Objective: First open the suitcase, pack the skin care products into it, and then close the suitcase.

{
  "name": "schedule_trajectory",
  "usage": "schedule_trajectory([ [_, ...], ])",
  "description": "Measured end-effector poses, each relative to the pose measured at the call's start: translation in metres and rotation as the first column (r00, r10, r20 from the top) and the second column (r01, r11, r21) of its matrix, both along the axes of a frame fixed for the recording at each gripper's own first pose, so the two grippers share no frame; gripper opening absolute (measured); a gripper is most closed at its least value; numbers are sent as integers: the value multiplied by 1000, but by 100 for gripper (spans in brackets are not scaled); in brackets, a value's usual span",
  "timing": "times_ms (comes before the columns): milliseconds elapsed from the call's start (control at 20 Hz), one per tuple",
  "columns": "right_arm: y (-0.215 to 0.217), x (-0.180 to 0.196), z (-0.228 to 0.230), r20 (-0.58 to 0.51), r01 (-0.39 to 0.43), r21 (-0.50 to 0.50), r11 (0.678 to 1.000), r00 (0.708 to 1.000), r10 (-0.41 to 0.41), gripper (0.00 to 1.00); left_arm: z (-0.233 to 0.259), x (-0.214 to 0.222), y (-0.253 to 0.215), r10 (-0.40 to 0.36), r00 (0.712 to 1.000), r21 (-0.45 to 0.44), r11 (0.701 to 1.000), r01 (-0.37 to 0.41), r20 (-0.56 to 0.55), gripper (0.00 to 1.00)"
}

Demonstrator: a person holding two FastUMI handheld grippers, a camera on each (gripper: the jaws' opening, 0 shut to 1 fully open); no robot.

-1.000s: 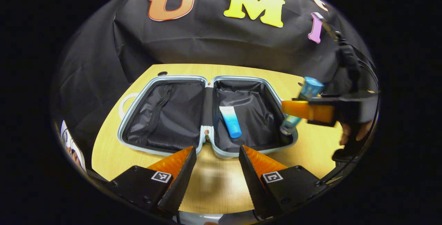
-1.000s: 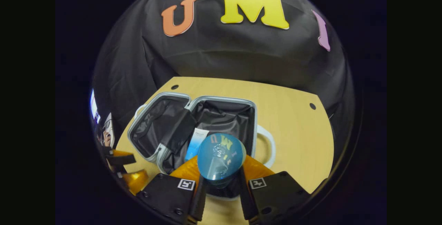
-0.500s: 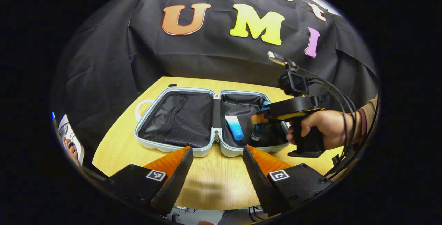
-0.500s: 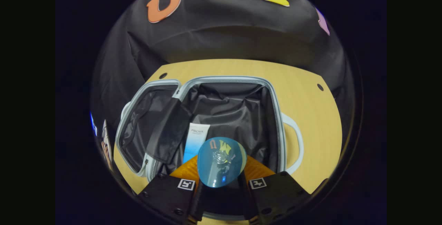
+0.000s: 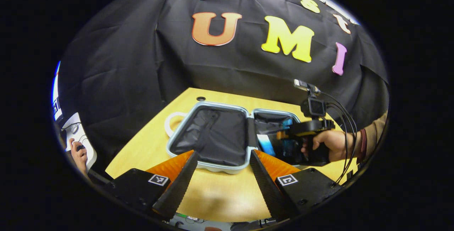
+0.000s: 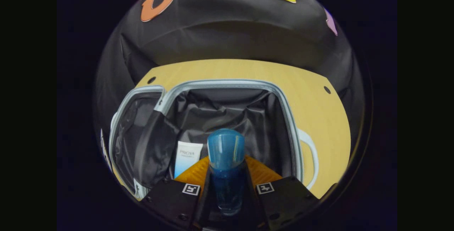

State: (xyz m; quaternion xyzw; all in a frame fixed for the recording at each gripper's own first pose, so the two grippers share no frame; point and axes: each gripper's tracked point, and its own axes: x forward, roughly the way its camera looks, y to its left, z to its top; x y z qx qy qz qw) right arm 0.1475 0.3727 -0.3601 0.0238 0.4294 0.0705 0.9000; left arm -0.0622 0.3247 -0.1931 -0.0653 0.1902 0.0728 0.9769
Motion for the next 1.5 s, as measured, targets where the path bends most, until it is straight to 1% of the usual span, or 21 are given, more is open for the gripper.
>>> schedule_trajectory([
  [150,-2,3,-2,-7,23,-9,1000,1000,-23,40,9,9,38,48,998,36,998,-49,33,95],
  [200,-3,1,-4,-15,25,-15,1000,1000,-25,43,7,10,48,69,997,31,997,-70,31,95],
  [250,-3,3,-2,-17,27,-10,1000,999,-27,41,5,9,58,91,995,22,996,-91,29,95],
  [300,-2,2,-4,-19,26,-8,1000,999,-26,44,2,8,67,110,994,7,994,-110,23,95],
  [350,-2,1,-3,-20,22,-10,1000,1000,-22,44,0,9,77,127,992,-3,992,-127,23,95],
  [450,0,-2,11,6,-2,-11,1000,1000,2,44,-6,14,95,157,987,-52,987,-155,32,95],
  [550,9,-15,40,44,-49,30,998,998,47,53,-12,24,112,196,980,-125,974,-189,41,95],
  [600,10,-23,57,66,-75,44,996,995,72,61,-16,31,120,203,978,-163,967,-194,43,95],
  [650,10,-30,76,96,-101,48,994,991,96,61,-22,40,129,209,977,-200,960,-197,40,95],
  [700,6,-37,96,131,-123,47,991,985,116,66,-30,49,135,210,977,-250,948,-195,35,95],
  [750,3,-43,117,174,-146,53,988,976,134,69,-39,56,144,213,977,-309,931,-192,33,96],
  [850,-8,-57,160,253,-184,49,982,953,166,71,-49,65,147,228,973,-430,880,-200,15,97],
  [950,-20,-75,193,302,-231,39,972,930,209,71,-66,77,160,260,966,-509,832,-222,4,97],
  [1050,-38,-94,220,338,-258,33,966,912,232,72,-77,91,161,246,969,-602,773,-200,-5,96],
  [1100,-49,-102,231,349,-259,29,966,908,233,70,-83,100,155,221,975,-637,750,-176,-9,96],
  [1200,-74,-117,250,364,-247,24,969,904,222,70,-100,114,154,203,979,-671,723,-164,-20,96],
  [1300,-101,-130,259,371,-223,5,975,906,206,72,-109,132,162,216,976,-717,677,-163,-18,92],
  [1350,-113,-136,262,371,-211,-5,978,907,197,70,-118,142,174,219,976,-739,655,-155,-10,73],
  [1400,-124,-141,262,370,-194,-16,981,910,186,72,-121,148,172,206,979,-753,642,-143,-10,79],
  [1450,-133,-145,262,373,-174,-21,984,912,170,72,-129,153,167,183,983,-756,641,-136,-22,69],
  [1500,-141,-149,261,369,-154,-18,988,917,150,72,-143,151,167,178,982,-726,666,-171,-68,49],
])
